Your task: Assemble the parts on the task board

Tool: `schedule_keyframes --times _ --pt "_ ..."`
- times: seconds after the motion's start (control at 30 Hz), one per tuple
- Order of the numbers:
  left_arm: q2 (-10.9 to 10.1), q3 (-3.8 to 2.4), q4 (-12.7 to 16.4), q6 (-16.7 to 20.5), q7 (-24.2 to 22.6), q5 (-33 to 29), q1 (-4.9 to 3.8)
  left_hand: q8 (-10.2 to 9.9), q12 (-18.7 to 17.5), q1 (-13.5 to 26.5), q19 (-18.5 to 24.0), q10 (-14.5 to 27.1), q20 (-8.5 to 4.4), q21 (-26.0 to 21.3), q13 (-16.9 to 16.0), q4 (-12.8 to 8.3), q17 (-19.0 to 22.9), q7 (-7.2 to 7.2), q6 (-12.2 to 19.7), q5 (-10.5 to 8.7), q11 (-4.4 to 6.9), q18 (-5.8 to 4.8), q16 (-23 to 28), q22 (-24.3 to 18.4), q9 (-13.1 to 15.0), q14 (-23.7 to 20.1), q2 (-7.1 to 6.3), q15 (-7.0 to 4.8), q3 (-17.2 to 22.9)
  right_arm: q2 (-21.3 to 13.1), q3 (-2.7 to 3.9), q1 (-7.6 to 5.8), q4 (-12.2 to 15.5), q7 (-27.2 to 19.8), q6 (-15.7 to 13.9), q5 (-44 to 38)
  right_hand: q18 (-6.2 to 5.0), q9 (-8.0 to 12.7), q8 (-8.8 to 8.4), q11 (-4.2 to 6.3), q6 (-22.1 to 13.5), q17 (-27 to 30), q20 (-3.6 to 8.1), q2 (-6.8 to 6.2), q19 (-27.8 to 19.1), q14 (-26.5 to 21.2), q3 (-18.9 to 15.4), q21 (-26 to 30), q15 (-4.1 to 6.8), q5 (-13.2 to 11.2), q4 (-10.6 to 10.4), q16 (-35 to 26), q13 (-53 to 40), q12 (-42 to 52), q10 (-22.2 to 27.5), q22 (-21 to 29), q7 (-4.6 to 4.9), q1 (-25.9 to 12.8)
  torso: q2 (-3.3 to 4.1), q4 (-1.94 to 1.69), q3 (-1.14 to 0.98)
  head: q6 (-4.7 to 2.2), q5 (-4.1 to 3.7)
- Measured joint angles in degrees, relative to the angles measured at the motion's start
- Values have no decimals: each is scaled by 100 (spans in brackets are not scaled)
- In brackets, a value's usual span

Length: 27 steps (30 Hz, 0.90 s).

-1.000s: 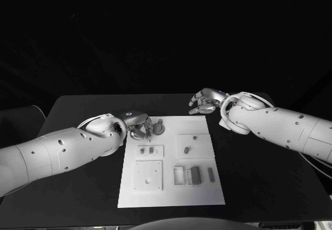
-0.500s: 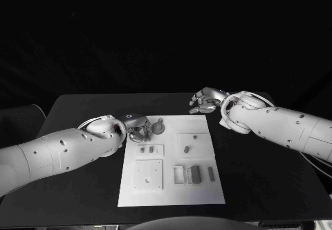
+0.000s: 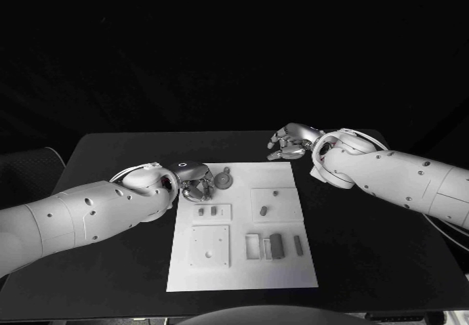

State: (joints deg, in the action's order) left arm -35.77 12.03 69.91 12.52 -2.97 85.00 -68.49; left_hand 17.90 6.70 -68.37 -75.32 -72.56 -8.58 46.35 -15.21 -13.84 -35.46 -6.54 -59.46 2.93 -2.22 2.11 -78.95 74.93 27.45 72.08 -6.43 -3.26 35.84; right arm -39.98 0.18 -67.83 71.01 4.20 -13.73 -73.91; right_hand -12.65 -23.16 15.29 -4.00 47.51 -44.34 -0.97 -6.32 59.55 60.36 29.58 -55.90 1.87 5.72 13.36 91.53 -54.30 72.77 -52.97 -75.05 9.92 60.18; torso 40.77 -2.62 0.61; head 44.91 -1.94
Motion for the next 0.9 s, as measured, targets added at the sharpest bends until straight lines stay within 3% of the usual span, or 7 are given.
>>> schedule_keyframes --times 0.33,0.57,0.9 --pt "31 24 -5 -39 5 5 5 -20 -5 6 -15 -22 -13 0 -8 0 0 1 1 -10 16 -5 0 -1 11 -13 -6 -13 0 -1 0 1 0 0 1 0 0 0 0 0 1 1 8 0 -19 14 0 0 14 0 0 0 6 0 0 0 0 0 0 0 1 4 -4" --pt "50 76 -11 -36 13 20 -16 -22 -5 -3 -15 -22 -13 0 -22 0 4 2 2 -11 16 -7 0 -1 19 -13 3 -13 -1 0 0 1 0 0 1 0 0 -1 0 1 4 1 31 0 -4 14 0 0 14 0 0 0 5 0 -1 0 -4 0 0 1 1 3 -7" --pt "95 89 -59 -42 14 45 -19 -23 -5 -17 -16 -30 -11 0 -21 0 4 7 7 -11 8 -7 0 -2 13 -13 3 -13 -2 -3 0 1 0 0 1 0 -1 -1 0 2 5 1 30 0 -4 14 0 0 13 0 0 0 5 0 -2 0 -5 0 -1 2 1 7 -8"
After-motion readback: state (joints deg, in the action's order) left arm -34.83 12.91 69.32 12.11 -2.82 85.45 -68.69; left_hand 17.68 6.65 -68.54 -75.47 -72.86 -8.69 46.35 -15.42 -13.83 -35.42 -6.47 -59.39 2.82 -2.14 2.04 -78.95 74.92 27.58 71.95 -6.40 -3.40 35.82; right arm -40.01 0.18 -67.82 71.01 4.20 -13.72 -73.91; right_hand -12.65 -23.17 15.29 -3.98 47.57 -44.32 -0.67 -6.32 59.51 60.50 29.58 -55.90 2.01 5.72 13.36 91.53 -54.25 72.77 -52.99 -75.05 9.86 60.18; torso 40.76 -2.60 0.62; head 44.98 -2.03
